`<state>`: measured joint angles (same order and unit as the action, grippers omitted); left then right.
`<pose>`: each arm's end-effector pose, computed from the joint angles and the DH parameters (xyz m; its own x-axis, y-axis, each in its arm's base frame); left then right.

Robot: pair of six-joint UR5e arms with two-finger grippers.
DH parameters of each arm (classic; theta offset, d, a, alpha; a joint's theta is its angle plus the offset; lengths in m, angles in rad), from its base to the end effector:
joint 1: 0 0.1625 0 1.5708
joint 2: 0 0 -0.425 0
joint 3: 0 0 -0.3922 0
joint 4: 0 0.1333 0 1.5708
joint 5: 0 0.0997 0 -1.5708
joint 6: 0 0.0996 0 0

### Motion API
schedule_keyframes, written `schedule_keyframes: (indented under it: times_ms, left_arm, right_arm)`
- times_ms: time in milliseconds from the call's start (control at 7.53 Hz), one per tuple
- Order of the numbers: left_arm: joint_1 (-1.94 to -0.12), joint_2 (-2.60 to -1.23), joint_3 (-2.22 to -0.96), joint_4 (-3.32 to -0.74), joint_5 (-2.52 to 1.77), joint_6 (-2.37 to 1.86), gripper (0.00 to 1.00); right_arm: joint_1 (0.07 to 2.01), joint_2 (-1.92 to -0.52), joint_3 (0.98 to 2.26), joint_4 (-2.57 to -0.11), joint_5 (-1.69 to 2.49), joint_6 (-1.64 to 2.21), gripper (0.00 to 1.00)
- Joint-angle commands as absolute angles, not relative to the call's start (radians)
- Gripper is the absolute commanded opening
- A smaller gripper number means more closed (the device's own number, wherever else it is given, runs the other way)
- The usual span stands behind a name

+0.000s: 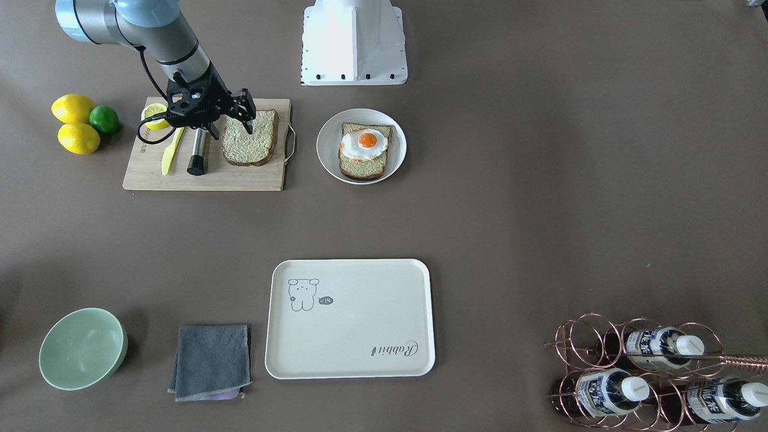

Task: Make sandwich and place on tray
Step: 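Lower the right gripper and grasp the bread slice edge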

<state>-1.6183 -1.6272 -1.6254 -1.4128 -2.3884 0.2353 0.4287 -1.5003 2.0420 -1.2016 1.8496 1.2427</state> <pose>-0.0848 -0.5067 0.6161 0.6739 0.1677 -0.7196 -0.1128 0.9858 0.1242 -0.4132 -0.3053 0.3642 0.5929 -0.0697 0.8023 -0.0114 0.9954 0.0949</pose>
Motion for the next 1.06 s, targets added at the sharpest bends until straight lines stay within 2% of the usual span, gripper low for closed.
schedule_keyframes:
  times_ms: [0,930]
  left_arm:
    - [-1.618,-1.629,-1.626,-1.413,-2.388,0.235,0.98]
    - [-1.618,-1.631,-1.625,-1.411,-2.388,0.235,0.98]
  right_arm:
    - [0.41,-1.586,2.034,-1.063,1.847,1.246,0.77]
    - [0.356,-1.566,2.014,-1.072,1.789,1.298,0.79]
